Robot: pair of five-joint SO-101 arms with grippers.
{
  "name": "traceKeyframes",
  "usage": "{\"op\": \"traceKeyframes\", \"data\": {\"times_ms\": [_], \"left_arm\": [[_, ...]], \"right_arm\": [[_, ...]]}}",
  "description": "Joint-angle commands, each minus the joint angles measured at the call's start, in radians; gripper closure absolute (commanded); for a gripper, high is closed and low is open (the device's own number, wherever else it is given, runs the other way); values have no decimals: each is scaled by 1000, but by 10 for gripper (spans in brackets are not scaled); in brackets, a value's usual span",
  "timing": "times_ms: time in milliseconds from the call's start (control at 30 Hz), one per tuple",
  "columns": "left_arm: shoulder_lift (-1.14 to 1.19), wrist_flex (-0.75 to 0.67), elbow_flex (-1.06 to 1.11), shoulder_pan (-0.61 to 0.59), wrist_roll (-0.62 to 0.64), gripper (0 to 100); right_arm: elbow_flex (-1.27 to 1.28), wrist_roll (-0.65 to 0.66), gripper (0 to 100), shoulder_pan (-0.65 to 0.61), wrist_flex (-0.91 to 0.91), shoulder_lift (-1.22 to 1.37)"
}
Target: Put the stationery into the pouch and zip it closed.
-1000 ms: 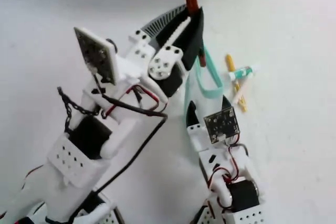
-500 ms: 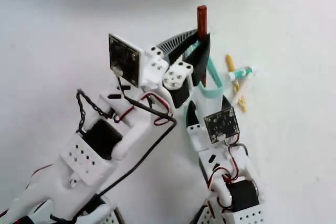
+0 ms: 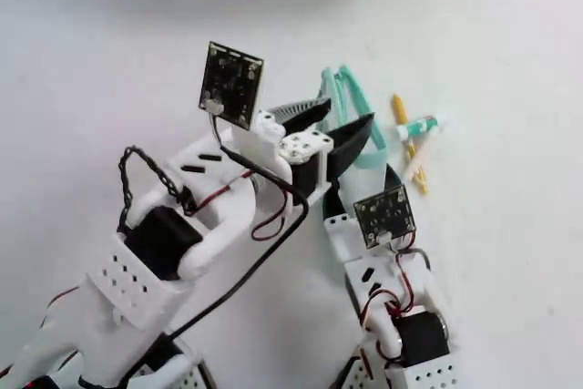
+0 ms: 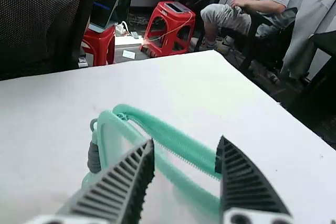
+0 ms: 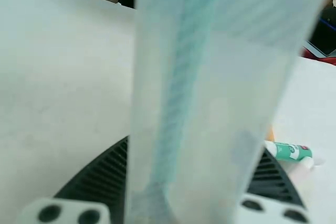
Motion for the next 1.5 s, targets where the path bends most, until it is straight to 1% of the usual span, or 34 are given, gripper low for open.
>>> {"op": "traceKeyframes", "data": {"times_ms": [0, 133, 533, 633, 700, 800, 900, 1033, 1133, 1200, 1267, 1333, 1467], "left_arm": [[-10, 71, -57, -33, 6, 803], [-10, 77, -55, -61, -23, 804], [1, 48, -92, -61, -34, 819], [47, 46, -129, -54, -34, 823], [116, 86, -183, -64, -34, 823], [254, 212, -298, -85, -28, 823], [357, 331, -439, -67, -28, 823], [415, 453, -589, -65, -34, 823], [452, 535, -626, -65, -35, 823], [484, 568, -629, -62, -37, 823], [510, 569, -629, -58, -77, 832], [524, 566, -631, -50, -133, 878], [532, 572, -677, 16, -216, 977]], "right_arm": [[-5, 3, 759, 15, -21, -7], [-5, 3, 759, 15, -18, -7], [-35, 3, 762, 8, 4, -7], [-40, 5, 762, 12, 5, -7], [-40, 5, 762, 13, 7, -7], [-41, 5, 762, 13, 7, -7], [-41, 5, 762, 13, 7, -7], [-41, 5, 762, 15, 7, -7], [-41, 26, 762, 15, 7, -7], [-41, 64, 762, 13, 5, -7], [-41, 74, 762, 13, 4, -7], [-41, 74, 762, 8, 4, -7], [-41, 74, 760, 5, 2, -7]]}}
